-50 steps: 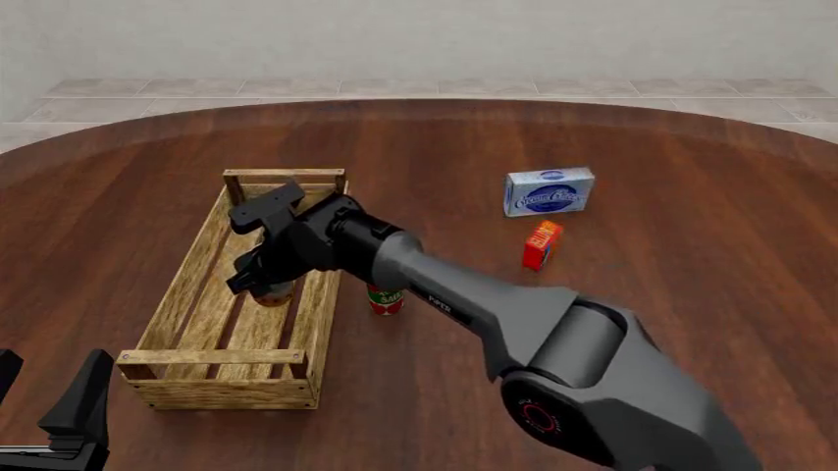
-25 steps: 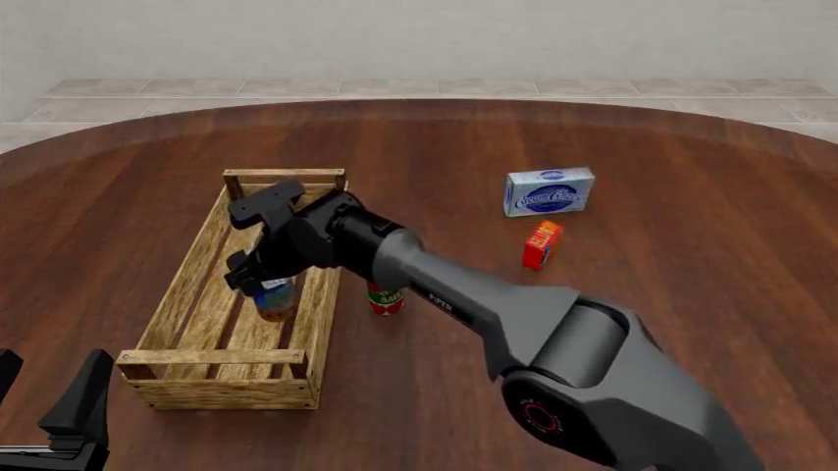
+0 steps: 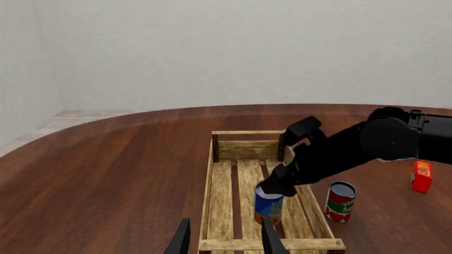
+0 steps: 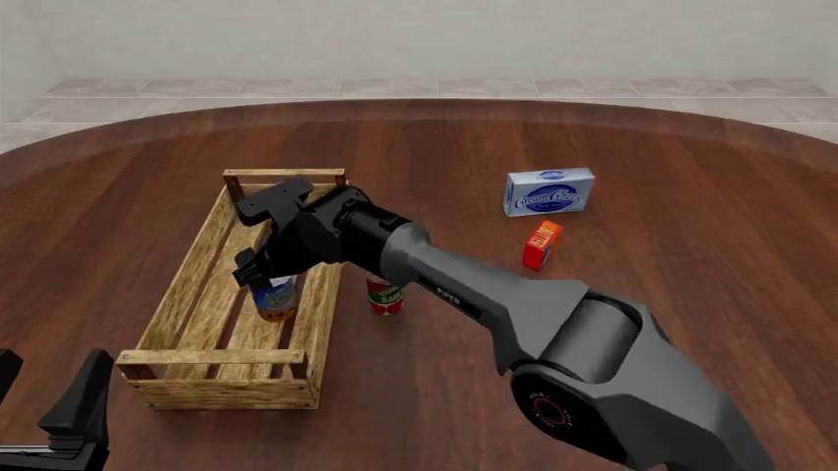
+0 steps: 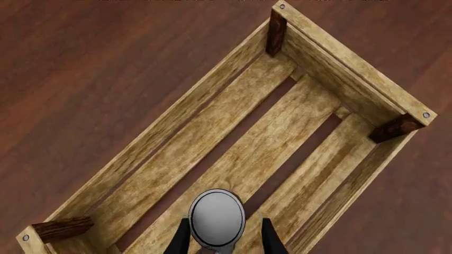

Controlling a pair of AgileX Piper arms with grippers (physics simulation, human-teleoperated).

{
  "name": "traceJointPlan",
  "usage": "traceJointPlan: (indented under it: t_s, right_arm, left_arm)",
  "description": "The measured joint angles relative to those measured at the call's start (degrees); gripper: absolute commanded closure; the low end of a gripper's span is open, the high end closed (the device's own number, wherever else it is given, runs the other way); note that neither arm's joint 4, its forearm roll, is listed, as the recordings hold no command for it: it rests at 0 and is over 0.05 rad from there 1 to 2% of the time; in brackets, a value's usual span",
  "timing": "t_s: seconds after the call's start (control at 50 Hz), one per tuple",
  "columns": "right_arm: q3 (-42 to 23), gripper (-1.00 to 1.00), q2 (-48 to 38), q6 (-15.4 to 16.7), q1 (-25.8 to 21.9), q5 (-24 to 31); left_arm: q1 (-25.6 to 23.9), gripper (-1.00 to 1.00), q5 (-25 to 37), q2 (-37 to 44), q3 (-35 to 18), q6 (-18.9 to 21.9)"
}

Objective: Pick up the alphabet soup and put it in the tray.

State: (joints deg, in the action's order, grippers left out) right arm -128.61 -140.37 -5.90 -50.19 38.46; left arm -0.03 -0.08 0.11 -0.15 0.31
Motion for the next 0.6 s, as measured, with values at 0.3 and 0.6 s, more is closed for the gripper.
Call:
traceJointPlan:
  t_s: [0.3, 0.6]
  right_arm:
    - [7.3, -1.0, 6.97, 0.22, -0.71, -1.76]
    - [16.16, -1.0, 15.48, 0.37, -1.43, -3.78]
  left_arm:
    - [0.0, -1.0, 0.0, 0.0, 0.0, 0.0]
    - [0.0, -1.0, 0.0, 0.0, 0.0, 0.0]
